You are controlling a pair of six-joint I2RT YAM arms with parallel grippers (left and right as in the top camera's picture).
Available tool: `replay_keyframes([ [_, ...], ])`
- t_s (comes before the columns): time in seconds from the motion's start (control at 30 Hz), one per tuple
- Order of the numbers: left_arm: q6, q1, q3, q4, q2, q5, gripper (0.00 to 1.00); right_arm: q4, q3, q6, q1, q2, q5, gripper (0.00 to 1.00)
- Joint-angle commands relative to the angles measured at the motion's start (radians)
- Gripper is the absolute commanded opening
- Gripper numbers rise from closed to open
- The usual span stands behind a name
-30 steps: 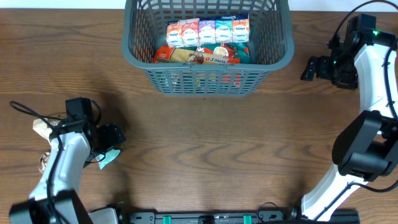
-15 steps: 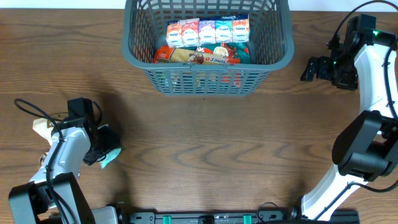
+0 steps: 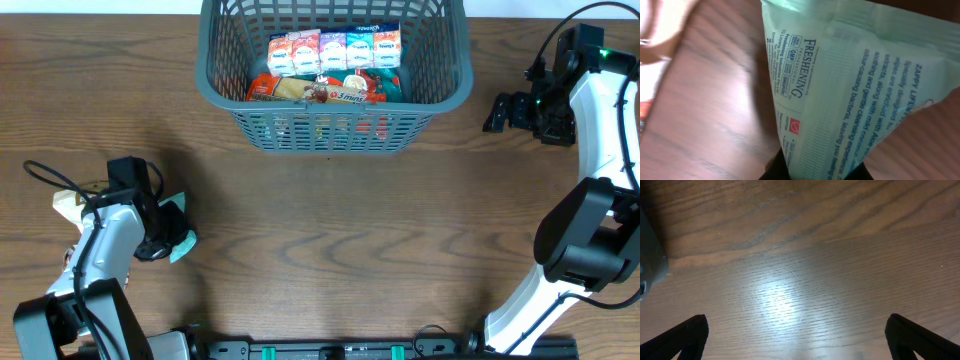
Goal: Pack container
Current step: 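Carry the wipes packet into the basket and release it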
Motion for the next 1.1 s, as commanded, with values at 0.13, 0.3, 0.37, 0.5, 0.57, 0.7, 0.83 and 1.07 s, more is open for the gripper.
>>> replay_keyframes([
  [0.13,0.006,0.003,0.325,-0.148,-0.077,0.204,0.06,-0.002,0.0,-0.023,-0.003,-0.01,0.002,0.99],
  [0.3,0.07,-0.023,0.706,-0.26,-0.068,0.265,0.05,-0.002,0.0,-0.023,-0.003,-0.01,0.002,0.99],
  [0.37,0.123,-0.061,0.866,-0.262,-0.055,0.263,0.06,-0.002,0.0,-0.023,-0.003,-0.01,0.002,0.99],
  [0.5,0.328,-0.179,1.114,-0.238,-0.002,0.248,0.06,-0.002,0.0,-0.023,-0.003,-0.01,0.002,0.99],
  [0.57,0.5,-0.268,1.215,-0.227,0.041,0.227,0.05,-0.002,0.0,-0.022,-0.003,-0.01,0.002,0.99],
  [0.7,0.825,-0.426,1.279,-0.177,0.119,0.139,0.05,-0.004,0.0,-0.022,-0.003,-0.01,0.002,0.99],
  [0.83,1.121,-0.535,1.279,-0.161,0.223,0.024,0.06,-0.005,0.0,-0.022,-0.003,-0.01,0.002,0.99],
  [1.07,1.223,-0.584,1.279,-0.132,0.42,-0.002,0.06,-0.008,0.0,-0.023,-0.003,-0.01,0.002,0.99],
])
